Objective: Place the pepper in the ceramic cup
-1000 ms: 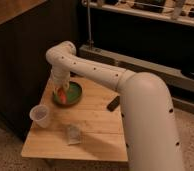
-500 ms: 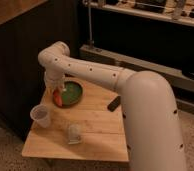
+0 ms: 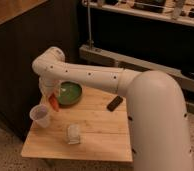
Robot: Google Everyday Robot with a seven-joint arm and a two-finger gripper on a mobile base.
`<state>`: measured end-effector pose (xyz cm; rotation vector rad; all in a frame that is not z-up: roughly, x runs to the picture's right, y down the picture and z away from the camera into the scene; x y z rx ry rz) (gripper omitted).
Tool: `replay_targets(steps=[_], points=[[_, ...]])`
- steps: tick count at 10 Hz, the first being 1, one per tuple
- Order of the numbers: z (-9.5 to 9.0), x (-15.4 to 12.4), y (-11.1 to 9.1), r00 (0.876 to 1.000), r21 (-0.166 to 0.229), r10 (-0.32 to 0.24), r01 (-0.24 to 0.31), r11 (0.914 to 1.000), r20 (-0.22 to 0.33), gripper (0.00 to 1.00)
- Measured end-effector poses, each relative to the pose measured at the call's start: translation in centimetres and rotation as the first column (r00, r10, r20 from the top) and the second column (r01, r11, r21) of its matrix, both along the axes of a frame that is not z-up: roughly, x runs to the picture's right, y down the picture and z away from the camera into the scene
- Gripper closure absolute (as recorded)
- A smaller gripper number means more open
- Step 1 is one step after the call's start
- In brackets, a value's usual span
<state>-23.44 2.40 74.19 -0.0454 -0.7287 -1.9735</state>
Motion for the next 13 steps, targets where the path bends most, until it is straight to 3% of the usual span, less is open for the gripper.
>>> replay_targets(steps=[5,13], points=[[-0.6,-1.4,0.7,0.999,0.023,-0.046,0.046,0.9987,0.028,0.97],[-1.0,-3.0,0.5,0.997,0.057,-0.073,0.071,0.9959,0.035,0.97]])
